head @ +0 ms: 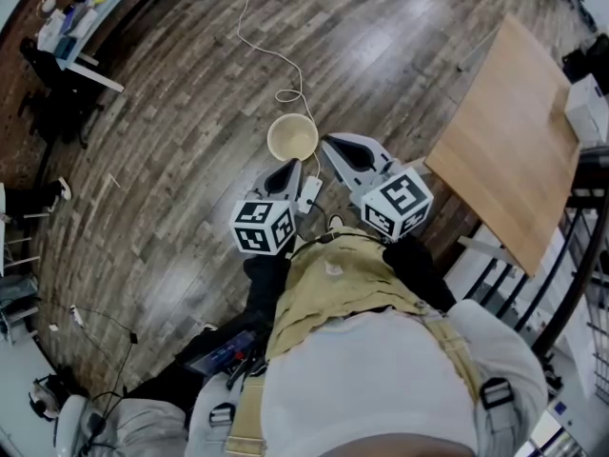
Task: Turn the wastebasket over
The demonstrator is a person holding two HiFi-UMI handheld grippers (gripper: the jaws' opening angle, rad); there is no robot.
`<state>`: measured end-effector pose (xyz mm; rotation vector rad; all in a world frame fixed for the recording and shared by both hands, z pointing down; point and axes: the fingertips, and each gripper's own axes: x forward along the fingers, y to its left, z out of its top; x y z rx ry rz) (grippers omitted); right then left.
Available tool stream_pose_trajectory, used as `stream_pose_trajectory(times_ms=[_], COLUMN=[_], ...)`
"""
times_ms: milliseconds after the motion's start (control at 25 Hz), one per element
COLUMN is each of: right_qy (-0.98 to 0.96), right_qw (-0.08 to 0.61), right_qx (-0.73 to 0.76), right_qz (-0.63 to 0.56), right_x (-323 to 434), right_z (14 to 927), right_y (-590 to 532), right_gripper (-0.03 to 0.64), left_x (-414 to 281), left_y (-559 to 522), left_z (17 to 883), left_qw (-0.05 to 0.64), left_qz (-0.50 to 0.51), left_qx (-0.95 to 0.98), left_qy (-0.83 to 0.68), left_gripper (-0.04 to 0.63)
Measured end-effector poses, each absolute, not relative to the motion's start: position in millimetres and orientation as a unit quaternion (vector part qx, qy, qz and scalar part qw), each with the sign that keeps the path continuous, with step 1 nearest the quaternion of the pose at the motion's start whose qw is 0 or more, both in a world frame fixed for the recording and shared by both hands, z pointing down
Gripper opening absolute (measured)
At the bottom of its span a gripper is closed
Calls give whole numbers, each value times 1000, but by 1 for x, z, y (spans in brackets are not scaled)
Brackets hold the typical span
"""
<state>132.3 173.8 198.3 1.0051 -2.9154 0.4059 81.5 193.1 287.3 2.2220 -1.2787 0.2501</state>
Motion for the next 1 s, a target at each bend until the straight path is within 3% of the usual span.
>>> stream_pose_trajectory(times_ms=[400,1000], right_qy=[-936,-920], right_qw=[20,47], right_qx=[313,353], right_qz=[162,164], right_x=[139,50], right_z=[220,232], right_y=[158,82], right_gripper=[21,22], left_x=[88,0], left_y=[190,99], left_z=[305,314], left_qw=[306,318], left_qz=[99,82], left_qx=[814,833], left_qy=[-483,-445], left_gripper=[2,2])
